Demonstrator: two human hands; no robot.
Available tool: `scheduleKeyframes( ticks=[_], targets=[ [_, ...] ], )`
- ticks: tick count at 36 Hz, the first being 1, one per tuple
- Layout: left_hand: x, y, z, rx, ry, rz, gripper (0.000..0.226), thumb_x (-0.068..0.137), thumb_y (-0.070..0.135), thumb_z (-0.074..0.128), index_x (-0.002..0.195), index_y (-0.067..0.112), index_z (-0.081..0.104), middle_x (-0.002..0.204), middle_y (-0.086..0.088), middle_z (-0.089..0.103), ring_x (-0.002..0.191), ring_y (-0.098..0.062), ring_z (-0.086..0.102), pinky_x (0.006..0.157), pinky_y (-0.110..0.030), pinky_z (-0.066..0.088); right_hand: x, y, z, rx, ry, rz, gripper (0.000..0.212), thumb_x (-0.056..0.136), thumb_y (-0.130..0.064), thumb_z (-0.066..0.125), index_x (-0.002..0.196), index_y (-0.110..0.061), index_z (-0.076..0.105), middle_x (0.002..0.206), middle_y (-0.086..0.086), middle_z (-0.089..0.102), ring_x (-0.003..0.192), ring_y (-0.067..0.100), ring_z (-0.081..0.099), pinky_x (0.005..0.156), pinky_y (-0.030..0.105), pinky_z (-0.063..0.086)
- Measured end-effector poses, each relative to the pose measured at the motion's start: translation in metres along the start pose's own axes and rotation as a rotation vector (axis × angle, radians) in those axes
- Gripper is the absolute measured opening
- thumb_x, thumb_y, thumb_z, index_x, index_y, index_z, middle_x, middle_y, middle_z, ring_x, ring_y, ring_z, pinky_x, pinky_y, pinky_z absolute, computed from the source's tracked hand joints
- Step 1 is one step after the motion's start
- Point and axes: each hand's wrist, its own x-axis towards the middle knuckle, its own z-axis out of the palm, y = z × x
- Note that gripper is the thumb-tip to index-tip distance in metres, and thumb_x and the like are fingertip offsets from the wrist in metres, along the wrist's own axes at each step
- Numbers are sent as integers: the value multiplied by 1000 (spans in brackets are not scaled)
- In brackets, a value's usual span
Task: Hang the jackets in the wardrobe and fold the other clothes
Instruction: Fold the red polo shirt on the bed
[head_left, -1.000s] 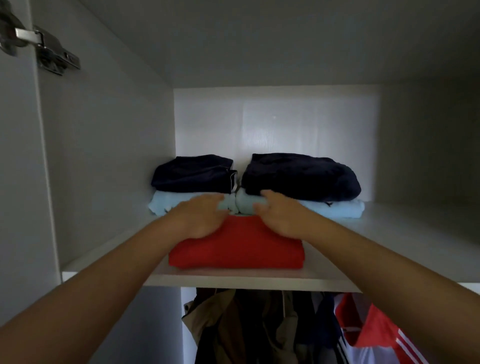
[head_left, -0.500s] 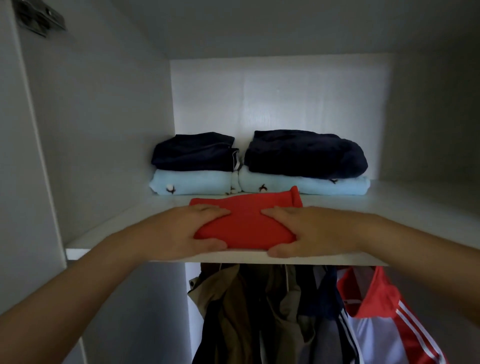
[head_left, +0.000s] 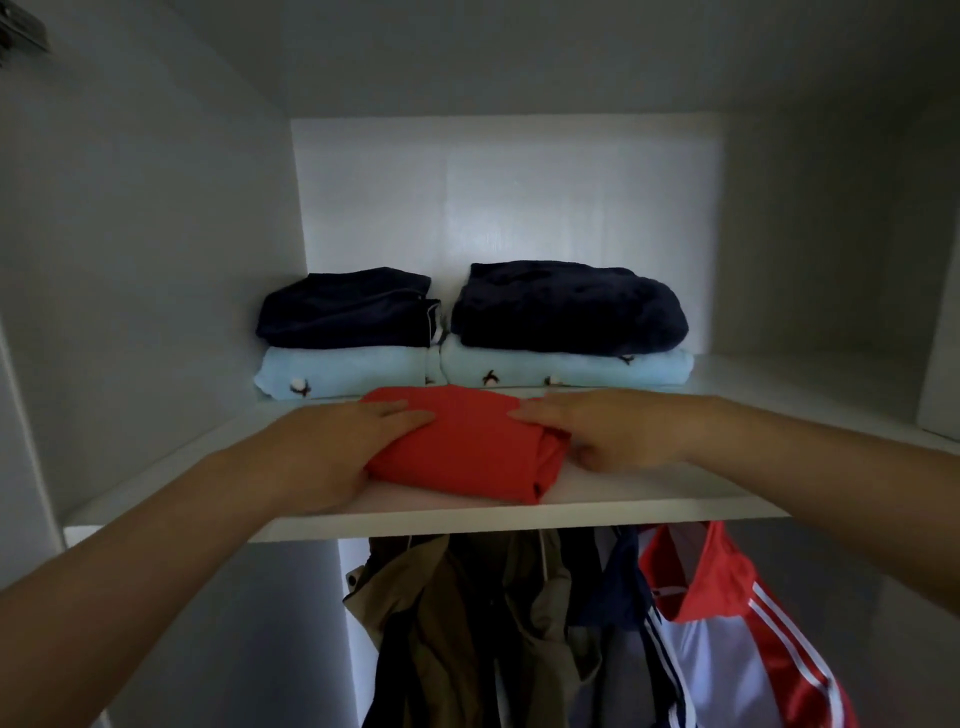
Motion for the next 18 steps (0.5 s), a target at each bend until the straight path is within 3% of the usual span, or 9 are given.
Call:
scheduleKeyframes(
  ticks=[2, 4, 6, 9, 11, 14, 16, 18],
  targets=[
    [1, -4, 4, 31, 14, 7, 70, 96, 19, 44, 148, 46, 5, 157, 15, 18, 134, -7, 37, 103, -19, 32, 9, 1, 4, -137, 52, 28, 61, 100, -15, 42, 151, -35, 16, 149, -7, 39, 128, 10, 46, 107, 19, 34],
    [2, -12, 5, 93, 22, -8, 67, 99, 21, 42, 148, 46, 5, 152, 16, 28, 127, -5, 44, 99, -17, 34, 21, 0, 5, -261, 112, 48, 56, 102, -22, 38, 150, -41, 15, 145, -5, 46, 122, 15, 52, 102, 29, 42],
    [0, -25, 6, 168, -23, -58, 65, 99, 22, 41, 148, 45, 4, 146, 13, 38, 116, -6, 51, 91, -17, 38, 38, -5, 7, -304, 127, 27, 57, 101, -20, 38, 151, -38, 15, 144, -1, 47, 120, 19, 53, 95, 24, 41],
    [-10, -47, 11, 230, -102, -222, 64, 98, 26, 43, 150, 42, 10, 141, 3, 45, 114, -13, 54, 91, -22, 41, 67, -23, 13, -157, 89, -7, 63, 97, -8, 41, 152, -27, 16, 144, 4, 45, 117, 20, 54, 80, 12, 33],
    [-18, -61, 15, 254, -138, -342, 63, 98, 29, 43, 151, 38, 10, 137, 0, 48, 114, -16, 55, 90, -24, 42, 87, -34, 15, -73, 59, -33, 63, 98, -4, 41, 153, -23, 16, 150, 7, 37, 123, 21, 49, 93, 12, 32],
    [-27, -71, 19, 289, -213, -447, 66, 99, 30, 41, 152, 34, 2, 147, -3, 35, 122, -20, 51, 98, -30, 42, 115, -47, 15, -49, -4, -12, 66, 97, -3, 39, 153, -24, 11, 159, 9, 17, 139, 26, 30, 113, 29, 27],
    [-28, -70, 20, 271, -237, -488, 66, 98, 24, 41, 152, 27, 3, 153, -6, 27, 128, -23, 46, 103, -33, 40, 129, -51, 8, -10, -14, 51, 61, 99, -8, 39, 153, -27, 15, 159, 9, 15, 142, 28, 26, 114, 35, 27],
    [-25, -67, 16, 181, -296, -537, 67, 97, 19, 39, 153, 20, 1, 157, -11, 17, 137, -28, 35, 108, -35, 33, 139, -56, -5, 126, -18, 84, 54, 98, -5, 41, 149, -20, 30, 153, 11, 31, 131, 25, 39, 105, 24, 34]
  ],
)
